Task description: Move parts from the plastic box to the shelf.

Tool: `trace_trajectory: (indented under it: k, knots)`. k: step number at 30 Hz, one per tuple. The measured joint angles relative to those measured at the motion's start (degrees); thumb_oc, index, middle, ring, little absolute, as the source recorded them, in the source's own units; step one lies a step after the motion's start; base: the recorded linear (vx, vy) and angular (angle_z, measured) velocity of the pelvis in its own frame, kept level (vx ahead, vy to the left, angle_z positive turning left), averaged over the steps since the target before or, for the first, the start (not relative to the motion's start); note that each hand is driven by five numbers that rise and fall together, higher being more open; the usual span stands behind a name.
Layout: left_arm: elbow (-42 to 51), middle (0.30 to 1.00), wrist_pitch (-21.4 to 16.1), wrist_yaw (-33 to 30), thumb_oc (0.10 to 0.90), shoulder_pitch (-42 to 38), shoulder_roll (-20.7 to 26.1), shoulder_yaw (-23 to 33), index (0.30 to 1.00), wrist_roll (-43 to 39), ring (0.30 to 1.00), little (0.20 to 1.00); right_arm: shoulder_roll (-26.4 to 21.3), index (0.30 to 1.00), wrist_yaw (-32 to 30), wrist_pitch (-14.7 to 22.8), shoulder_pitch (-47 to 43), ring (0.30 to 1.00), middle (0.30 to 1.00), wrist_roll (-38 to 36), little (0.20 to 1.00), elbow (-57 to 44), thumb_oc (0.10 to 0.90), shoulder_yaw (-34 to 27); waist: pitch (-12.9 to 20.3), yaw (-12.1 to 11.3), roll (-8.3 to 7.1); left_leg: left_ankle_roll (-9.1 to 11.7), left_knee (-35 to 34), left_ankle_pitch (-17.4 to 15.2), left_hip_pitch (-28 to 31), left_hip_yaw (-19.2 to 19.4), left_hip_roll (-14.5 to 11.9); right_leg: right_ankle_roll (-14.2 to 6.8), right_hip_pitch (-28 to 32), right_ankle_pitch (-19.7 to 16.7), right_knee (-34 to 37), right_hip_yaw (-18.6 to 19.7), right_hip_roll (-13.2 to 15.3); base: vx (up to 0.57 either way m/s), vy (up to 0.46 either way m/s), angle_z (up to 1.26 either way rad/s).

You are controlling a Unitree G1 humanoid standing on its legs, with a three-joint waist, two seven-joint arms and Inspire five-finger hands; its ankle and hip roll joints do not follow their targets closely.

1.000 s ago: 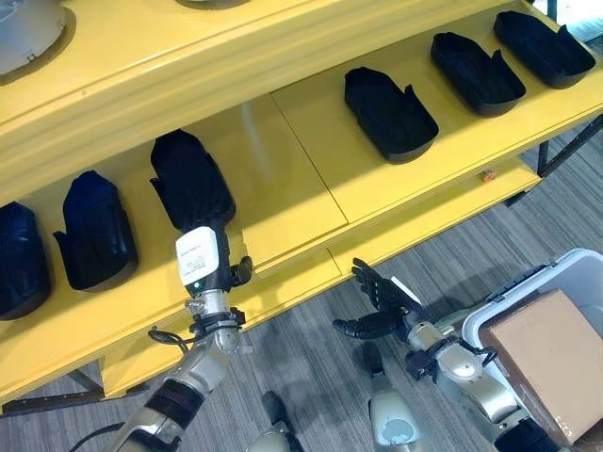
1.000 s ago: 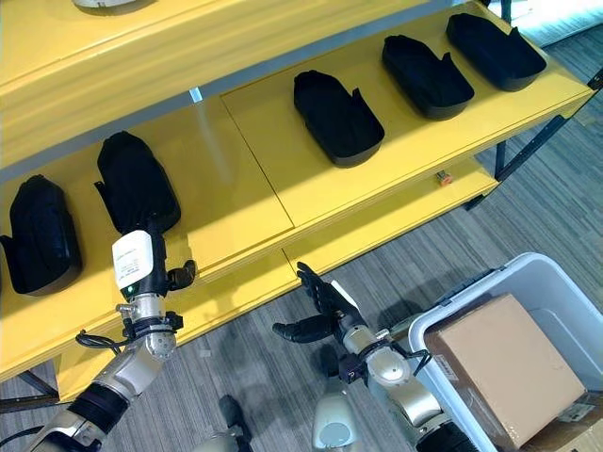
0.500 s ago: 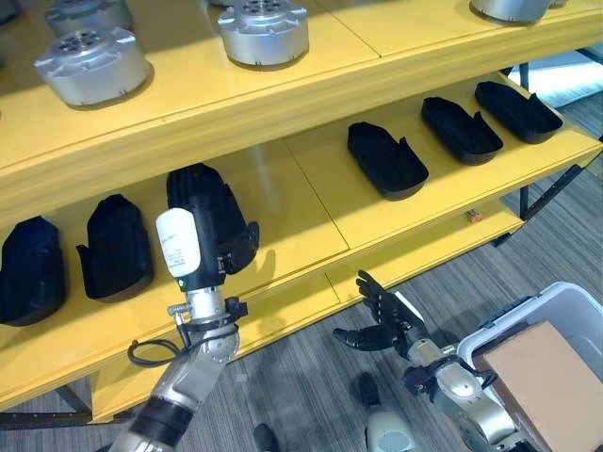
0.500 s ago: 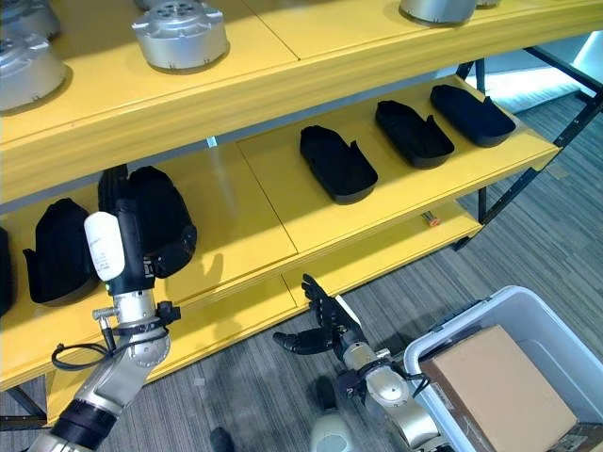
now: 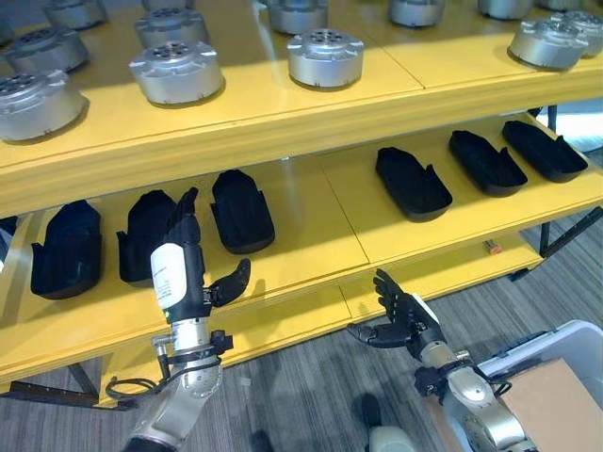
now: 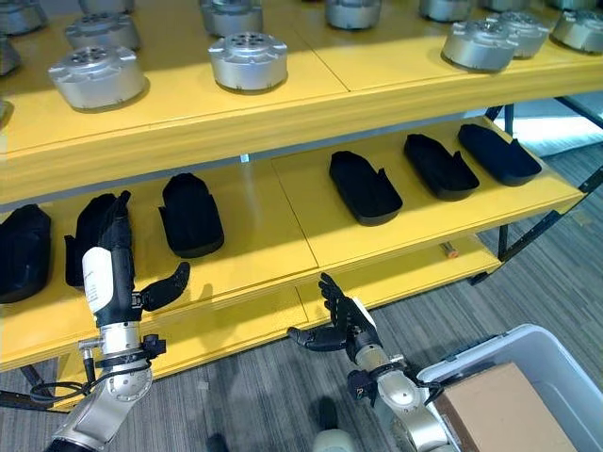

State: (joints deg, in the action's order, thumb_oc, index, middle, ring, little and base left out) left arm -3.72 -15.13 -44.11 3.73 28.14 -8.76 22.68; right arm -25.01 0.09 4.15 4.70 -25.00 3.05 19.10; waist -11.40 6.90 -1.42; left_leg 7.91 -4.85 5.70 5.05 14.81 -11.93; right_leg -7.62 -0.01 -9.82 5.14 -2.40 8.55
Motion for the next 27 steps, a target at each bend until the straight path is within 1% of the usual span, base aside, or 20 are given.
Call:
trace_trajectory:
  k: [2, 4, 6, 7, 8, 9, 10, 12, 13, 14, 15, 17, 19, 20, 21, 24, 27]
  knots:
    - [0.19, 1.0, -0.22, 1.35, 0.9, 0.12, 0.03, 0.26, 1.0, -0.67, 1.0, 1.0, 0.05, 1.0, -0.16, 0.28, 0.3, 1.0, 1.0, 0.0, 1.0, 0.01, 0.9, -0.14, 0.38, -0.82, -0.35, 0.0, 0.0, 0.0, 0.01, -0.07, 0.01, -0.39, 0.04, 0.3, 0.01, -0.05, 0.02, 0.0, 0.006, 0.02]
    - [1.11, 1.0, -0.2, 3.7, 0.9, 1.13, 0.02, 0.46, 1.0, -3.59, 1.0, 1.0, 0.31, 1.0, -0.46, 0.44, 0.72, 1.0, 1.0, -0.01, 1.0, 0.01, 0.9, -0.42, 0.65, -0.9, -0.61, 0.0, 0.0, 0.0, 0.05, -0.99, 0.04, -0.35, 0.53, 0.44, 0.01, -0.45, 0.07, 0.01, 0.012, 0.11]
    - [1.1, 1.0, 0.04, 4.72, 0.9, 1.94, 0.03, 0.59, 1.0, -4.56, 1.0, 1.0, 0.56, 1.0, -0.79, 0.74, 1.33, 1.0, 1.0, -0.03, 1.0, 0.01, 0.9, -0.85, 1.0, -0.96, -0.61, 0.0, 0.0, 0.0, 0.02, -1.01, 0.04, -0.05, 0.61, 0.72, 0.2, -0.83, 0.1, 0.02, 0.016, 0.09]
    - [1.13, 1.0, 0.3, 5.39, 0.9, 2.44, 0.02, 0.78, 1.0, -5.48, 1.0, 1.0, 0.59, 1.0, -1.17, 0.74, 1.46, 1.0, 1.0, -0.02, 1.0, 0.01, 0.9, -1.09, 1.05, -1.37, -0.63, 0.0, 0.0, 0.0, 0.01, -1.07, 0.05, -0.08, 0.71, 0.74, 0.18, -1.13, 0.12, 0.0, 0.0, 0.0]
    - [1.03, 1.0, 1.68, 7.16, 0.9, 3.64, -0.12, 1.44, 1.0, -8.0, 1.0, 1.0, 1.2, 1.0, -1.45, 0.74, 1.74, 1.0, 1.0, -0.07, 1.0, 0.09, 0.9, -2.19, 1.38, -1.2, -0.56, 0.0, 0.0, 0.0, 0.03, -1.07, 0.02, -0.1, 0.71, 0.75, 0.21, -1.21, 0.1, 0.0, 0.0, 0.0]
    - [0.17, 1.0, 4.11, 8.72, 0.9, 5.03, -0.21, 2.25, 1.0, -11.36, 1.0, 1.0, 2.06, 1.0, -2.37, 0.74, 1.85, 1.0, 1.0, -1.05, 1.0, 0.11, 0.9, -4.11, 1.57, -1.4, -0.57, 0.0, 0.0, 0.0, 0.04, -1.11, 0.03, -0.16, 0.75, 0.71, 0.24, -1.27, 0.09, 0.0, 0.0, 0.0]
    - [-0.63, 1.0, 5.03, 9.04, 0.9, 5.67, -0.21, 2.38, 1.0, -11.39, 1.0, 1.0, 2.07, 1.0, -2.91, 0.74, 1.86, 1.0, 1.0, -1.06, 1.0, 0.12, 0.9, -4.82, 1.6, -1.57, -0.61, 0.0, 0.0, 0.01, 0.04, -1.11, 0.03, -0.16, 0.75, 0.69, 0.24, -1.29, 0.09, 0.0, 0.0, 0.0]
    - [-1.39, 1.0, 5.56, 11.16, 0.9, 7.87, -0.57, 2.45, 1.0, -13.52, 1.0, 1.0, 2.08, 1.0, -3.67, 0.74, 2.09, 1.0, 1.0, -1.05, 1.0, 0.16, 0.9, -6.31, 1.62, -2.03, -0.64, 0.0, 0.0, 0.0, 0.11, -1.19, 0.01, -0.19, 0.93, 0.67, 0.13, -1.44, 0.08, 0.02, -0.001, 0.02]
    - [-3.21, 1.0, 6.13, 11.59, 0.9, 8.82, -2.54, 3.11, 1.0, -15.31, 1.0, 1.0, 2.2, 1.0, -4.1, 0.81, 2.11, 1.0, 1.0, -1.06, 1.0, 0.63, 0.9, -7.15, 1.64, -2.3, -0.65, 0.01, 0.0, 0.0, 0.38, -1.29, 0.0, -0.27, 1.29, 0.7, 0.04, -1.59, 0.08, 0.04, -0.007, 0.14]
    - [-8.16, 1.0, 8.02, 12.44, 0.9, 9.27, -6.74, 5.01, 1.0, -19.92, 1.0, 1.0, 2.34, 1.0, -4.65, 0.91, 2.28, 1.0, 1.0, -1.06, 1.0, 2.68, 0.9, -8.1, 1.88, -2.52, -0.86, 0.1, -0.01, -0.15, 1.08, -1.9, -0.11, -0.1, 2.41, 1.32, 0.26, -2.17, 0.05, 0.06, -0.008, 0.2]
    - [-9.77, 1.0, 9.2, 12.96, 0.9, 9.7, -6.86, 5.08, 1.0, -20.97, 1.0, 1.0, 2.38, 1.0, -5.16, 0.92, 2.53, 1.0, 1.0, -1.06, 1.0, 2.71, 0.9, -8.27, 2.19, -2.56, -1.14, 0.09, 0.0, -0.15, 0.93, -2.34, -0.19, -0.08, 2.47, 1.39, 0.27, -2.49, 0.01, 0.06, -0.001, 0.18]
    - [-11.98, 1.0, 9.91, 13.54, 0.9, 11.21, -8.32, 5.6, 1.0, -24.43, 1.0, 1.0, 2.98, 1.0, -5.78, 0.91, 3.93, 1.0, 1.0, -1.05, 1.0, 2.72, 0.9, -8.75, 3.72, -2.58, -1.5, 0.13, 0.0, -0.24, 0.87, -2.42, -0.18, -0.1, 2.51, 1.55, 0.28, -2.71, 0.04, 0.05, 0.011, 0.05]
    - [-14.33, 1.0, 10.68, 13.47, 0.9, 11.0, -9.13, 7.2, 1.0, -27.06, 1.0, 1.0, 3.04, 1.0, -6.44, 0.83, 4.4, 1.0, 1.0, -1.03, 1.0, 2.71, 0.9, -8.77, 4.02, -2.38, -1.75, 0.1, 0.0, -0.25, 0.96, -2.36, -0.18, -0.1, 2.54, 1.53, 0.28, -2.72, 0.06, 0.03, 0.011, -0.01]
    - [-14.27, 1.0, 11.0, 13.46, 0.9, 10.95, -9.12, 7.64, 1.0, -27.14, 1.0, 1.0, 3.04, 1.0, -6.73, 0.8, 4.4, 1.0, 1.0, -1.06, 1.0, 2.71, 0.9, -8.77, 4.12, -2.4, -1.7, 0.1, 0.0, -0.24, 0.96, -2.36, -0.18, -0.1, 2.54, 1.53, 0.28, -2.73, 0.06, 0.04, 0.014, 0.0]
    - [-14.28, 1.0, 11.03, 13.29, 0.9, 10.75, -9.22, 8.24, 1.0, -29.24, 1.0, 1.0, 3.04, 1.0, -6.76, 0.79, 4.4, 1.0, 1.0, -1.05, 1.0, 2.71, 0.9, -8.77, 4.31, -2.39, -1.46, 0.1, 0.0, -0.24, 0.96, -2.36, -0.18, -0.1, 2.54, 1.54, 0.29, -2.72, 0.06, 0.05, 0.017, 0.0]
    - [-16.36, 1.0, 11.5, 13.05, 0.9, 9.87, -9.38, 9.91, 1.0, -31.54, 1.0, 1.0, 3.03, 1.0, -6.65, 0.11, 4.43, 1.0, 1.0, -1.05, 1.0, 2.71, 0.9, -8.77, 4.58, -2.26, -1.04, 0.1, 0.0, -0.24, 1.05, -2.33, -0.18, -0.11, 2.61, 1.53, 0.29, -2.72, 0.07, 0.05, 0.021, 0.0]
    - [-16.31, 1.0, 11.53, 12.73, 0.9, 9.76, -9.37, 10.13, 1.0, -31.59, 1.0, 1.0, 3.02, 1.0, -6.24, -0.92, 4.43, 1.0, 1.0, -1.05, 1.0, 2.71, 0.9, -8.75, 4.62, -2.3, -0.97, 0.08, 0.0, -0.23, 1.06, -2.36, -0.14, -0.17, 2.64, 1.49, 0.29, -2.75, 0.08, 0.0, 0.0, 0.0]
